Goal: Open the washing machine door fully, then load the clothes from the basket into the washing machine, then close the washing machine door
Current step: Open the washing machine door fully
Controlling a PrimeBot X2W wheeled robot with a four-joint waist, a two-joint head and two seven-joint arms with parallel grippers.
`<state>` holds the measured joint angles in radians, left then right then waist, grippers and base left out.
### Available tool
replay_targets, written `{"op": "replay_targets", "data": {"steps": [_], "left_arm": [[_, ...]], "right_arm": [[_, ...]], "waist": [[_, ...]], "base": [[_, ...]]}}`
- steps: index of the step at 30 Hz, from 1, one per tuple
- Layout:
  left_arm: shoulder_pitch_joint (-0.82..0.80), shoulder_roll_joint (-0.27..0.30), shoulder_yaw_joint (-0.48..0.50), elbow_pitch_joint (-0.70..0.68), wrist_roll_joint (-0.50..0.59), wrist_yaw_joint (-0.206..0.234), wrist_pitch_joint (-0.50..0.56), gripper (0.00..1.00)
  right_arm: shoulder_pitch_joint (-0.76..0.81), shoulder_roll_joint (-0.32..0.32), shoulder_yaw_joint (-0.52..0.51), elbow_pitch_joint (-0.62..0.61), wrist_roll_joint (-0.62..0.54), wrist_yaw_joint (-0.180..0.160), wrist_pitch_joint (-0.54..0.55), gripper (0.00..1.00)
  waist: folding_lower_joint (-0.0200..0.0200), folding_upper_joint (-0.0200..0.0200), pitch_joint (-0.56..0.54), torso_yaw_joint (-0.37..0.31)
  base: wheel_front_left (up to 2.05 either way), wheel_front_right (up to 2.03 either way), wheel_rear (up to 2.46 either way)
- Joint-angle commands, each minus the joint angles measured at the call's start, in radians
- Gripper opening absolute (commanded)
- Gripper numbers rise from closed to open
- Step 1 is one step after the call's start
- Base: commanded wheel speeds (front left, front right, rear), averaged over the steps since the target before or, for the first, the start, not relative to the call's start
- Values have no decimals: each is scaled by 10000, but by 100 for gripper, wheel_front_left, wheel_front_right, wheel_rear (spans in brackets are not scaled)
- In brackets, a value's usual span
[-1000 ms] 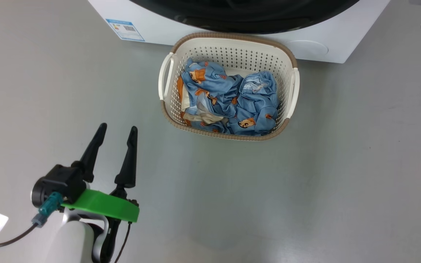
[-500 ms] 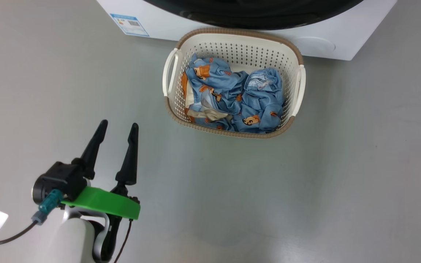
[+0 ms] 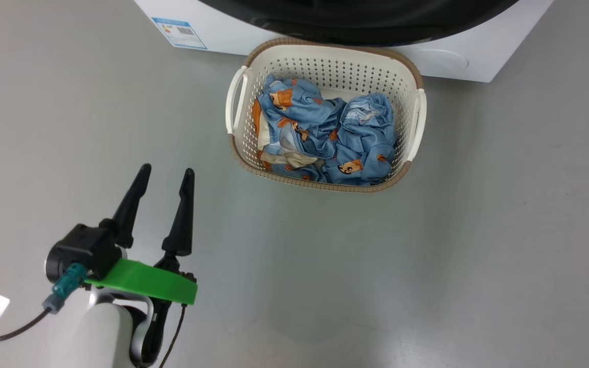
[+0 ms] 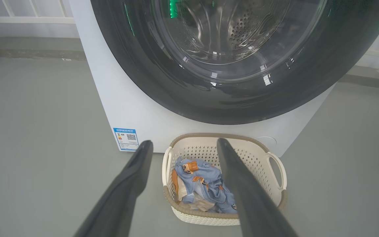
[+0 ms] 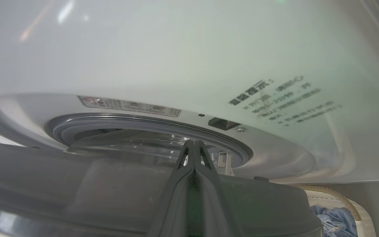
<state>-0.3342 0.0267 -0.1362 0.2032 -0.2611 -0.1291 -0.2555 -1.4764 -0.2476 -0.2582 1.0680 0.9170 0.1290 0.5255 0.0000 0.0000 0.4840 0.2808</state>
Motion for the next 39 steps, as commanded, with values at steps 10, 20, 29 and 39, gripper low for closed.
{"op": "replay_targets", "data": {"steps": [10, 20, 29, 39], "left_arm": [[-91, 236, 402, -393, 158, -15, -63, 100], [-26, 281, 434, -611, 324, -15, -63, 100], [235, 492, 412, -842, 350, -15, -63, 100], [682, 727, 395, -802, 353, -15, -63, 100]], "right_arm": [[969, 689, 354, -1287, 521, 17, 1316, 0], [2269, 983, 569, -2621, 1173, 17, 2799, 0], [3783, 1358, 723, -4124, 1750, 17, 3649, 0], [5323, 1818, 1090, -5312, 2199, 17, 3809, 0]], "waist": [[0, 0, -294, -276], [0, 0, -639, -494], [0, 0, -1344, -677], [0, 0, -2142, -925]], "base": [[0, 0, 0], [0, 0, 0], [0, 0, 0], [0, 0, 0]]}}
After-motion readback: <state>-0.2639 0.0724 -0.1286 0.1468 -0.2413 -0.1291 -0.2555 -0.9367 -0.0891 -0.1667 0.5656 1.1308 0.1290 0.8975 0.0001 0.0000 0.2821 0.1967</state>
